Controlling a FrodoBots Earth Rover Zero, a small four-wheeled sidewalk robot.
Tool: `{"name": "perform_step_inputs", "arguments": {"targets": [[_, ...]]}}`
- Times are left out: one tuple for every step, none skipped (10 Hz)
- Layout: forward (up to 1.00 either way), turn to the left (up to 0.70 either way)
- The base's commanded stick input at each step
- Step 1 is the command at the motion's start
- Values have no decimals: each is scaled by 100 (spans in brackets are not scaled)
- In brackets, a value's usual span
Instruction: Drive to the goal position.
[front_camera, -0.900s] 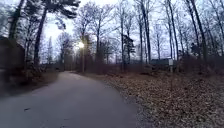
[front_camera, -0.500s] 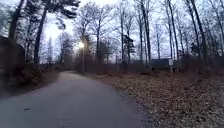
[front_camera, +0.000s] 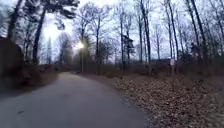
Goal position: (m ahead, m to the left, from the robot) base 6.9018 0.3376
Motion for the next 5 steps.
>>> {"name": "perform_step_inputs", "arguments": {"targets": [[70, 0], [70, 22], [70, 35], [70, 35], [70, 14]]}}
